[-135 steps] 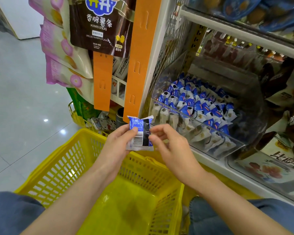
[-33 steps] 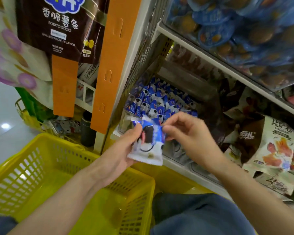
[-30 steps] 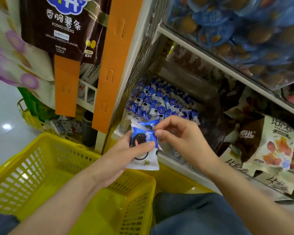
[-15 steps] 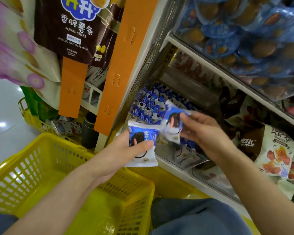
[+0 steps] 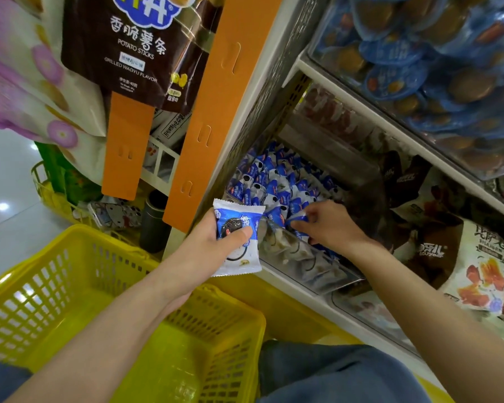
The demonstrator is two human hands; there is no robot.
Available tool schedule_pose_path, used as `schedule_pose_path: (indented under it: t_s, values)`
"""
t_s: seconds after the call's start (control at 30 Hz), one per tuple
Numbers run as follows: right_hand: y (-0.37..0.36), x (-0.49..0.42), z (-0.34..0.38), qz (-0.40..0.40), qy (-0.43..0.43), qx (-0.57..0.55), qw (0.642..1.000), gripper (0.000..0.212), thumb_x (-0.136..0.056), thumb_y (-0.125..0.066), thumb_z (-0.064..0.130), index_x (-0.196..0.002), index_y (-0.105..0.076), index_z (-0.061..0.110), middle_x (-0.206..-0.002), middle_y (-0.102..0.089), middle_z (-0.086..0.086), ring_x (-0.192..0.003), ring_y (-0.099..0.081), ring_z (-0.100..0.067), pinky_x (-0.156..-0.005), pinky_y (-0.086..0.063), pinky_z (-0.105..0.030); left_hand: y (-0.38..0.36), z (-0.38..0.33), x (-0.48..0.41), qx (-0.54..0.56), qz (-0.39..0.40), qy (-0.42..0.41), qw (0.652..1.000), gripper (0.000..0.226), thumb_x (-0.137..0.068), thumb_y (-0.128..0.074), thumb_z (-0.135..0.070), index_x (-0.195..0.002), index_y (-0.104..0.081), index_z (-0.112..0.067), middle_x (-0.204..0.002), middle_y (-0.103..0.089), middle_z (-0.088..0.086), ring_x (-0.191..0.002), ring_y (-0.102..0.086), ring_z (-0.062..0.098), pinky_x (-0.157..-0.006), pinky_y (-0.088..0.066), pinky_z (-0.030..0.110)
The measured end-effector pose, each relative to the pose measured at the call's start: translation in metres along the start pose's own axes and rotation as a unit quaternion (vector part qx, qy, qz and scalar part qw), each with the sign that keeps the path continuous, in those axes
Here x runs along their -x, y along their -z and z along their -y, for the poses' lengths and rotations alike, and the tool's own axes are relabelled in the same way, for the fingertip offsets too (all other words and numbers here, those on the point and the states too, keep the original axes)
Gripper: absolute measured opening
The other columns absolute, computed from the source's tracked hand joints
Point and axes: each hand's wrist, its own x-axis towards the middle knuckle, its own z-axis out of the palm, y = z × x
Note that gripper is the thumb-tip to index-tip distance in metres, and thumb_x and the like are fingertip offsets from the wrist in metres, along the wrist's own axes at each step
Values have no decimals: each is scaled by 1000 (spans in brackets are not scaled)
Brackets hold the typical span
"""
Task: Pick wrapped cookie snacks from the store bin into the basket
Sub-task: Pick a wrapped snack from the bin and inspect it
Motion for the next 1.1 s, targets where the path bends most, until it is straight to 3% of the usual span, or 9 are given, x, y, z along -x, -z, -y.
schedule_pose_path:
  t_s: [0.1,0.17,0.3,0.57,0.67,0.77,0.9,0.97,1.1]
  values:
    - [-6,-7,-3,54,-33,-124,990,28,-86,-65,27,-66,-55,10,-61,-54,-6,-50,-60,-10,-53,-55,-25,0,1,0,-12,-7,-1,1000,41,-89,-56,-25,-129,-45,-27,-111,-64,-10,-89,-63,-6,-60,-48,6]
    - [-8,-10,-2,50,-35,-195,979,21,-86,-62,33,-73,-62,16,-71,-61,-7,-56,-62,-8,-52,-55,-19,0,0,-1,-13,-9,-4,1000,41,-90,-57,-25,-128,-45,-28,-111,-64,-10,-92,-63,-3,-62,-49,8]
    - [-12,-20,-1,-1,29,-144,989,21,-78,-67,47,-74,-64,26,-76,-65,6,-69,-62,-5,-63,-56,-25,-1,0,-2,-11,-9,-8,1000,41,-90,-57,-22,-129,-45,-26,-112,-64,-9,-92,-63,-3,-64,-50,7]
    - [-14,-25,7,-3,15,-72,997,23,-78,-70,42,-69,-60,23,-71,-60,8,-64,-55,-2,-58,-46,-21,-1,4,-1,-8,0,-10,1000,42,-88,-59,-22,-128,-45,-26,-111,-64,-7,-87,-64,-5,-60,-48,8]
    - [-14,-8,16,-110,45,-97,988,19,-87,-57,44,-88,-58,24,-79,-57,15,-73,-54,0,-68,-46,-23,-2,9,0,-12,6,-14,1000,41,-87,-61,-22,-125,-49,-24,-108,-67,-9,-89,-64,-5,-63,-49,7]
    - [-18,23,35,-193,132,-204,951,13,-93,-48,38,-90,-57,29,-78,-62,9,-75,-58,-5,-61,-48,-23,-1,12,0,-26,10,-28,999,39,-85,-63,-19,-123,-52,-22,-105,-68,-10,-87,-64,-6,-64,-48,7]
    - [-41,56,52,-156,198,-256,933,15,-90,-52,36,-101,-57,28,-81,-61,17,-74,-59,2,-60,-49,-13,-1,18,4,-11,8,-44,999,35,-84,-64,-12,-117,-54,-20,-99,-70,-5,-83,-66,-2,-62,-48,10]
    - [-57,61,54,-138,198,-265,934,18,-89,-57,32,-104,-59,23,-83,-63,14,-71,-61,0,-61,-50,-17,-2,23,7,-5,-3,-51,999,31,-84,-64,-6,-111,-56,-19,-92,-70,-6,-78,-66,-3,-60,-47,9]
    - [-77,60,52,-73,122,-378,915,3,-86,-64,21,-84,-66,21,-77,-67,9,-72,-63,-5,-68,-52,-25,-2,34,12,-35,-53,-52,997,35,-80,-65,4,-104,-55,-19,-95,-68,-1,-81,-65,1,-63,-50,14]
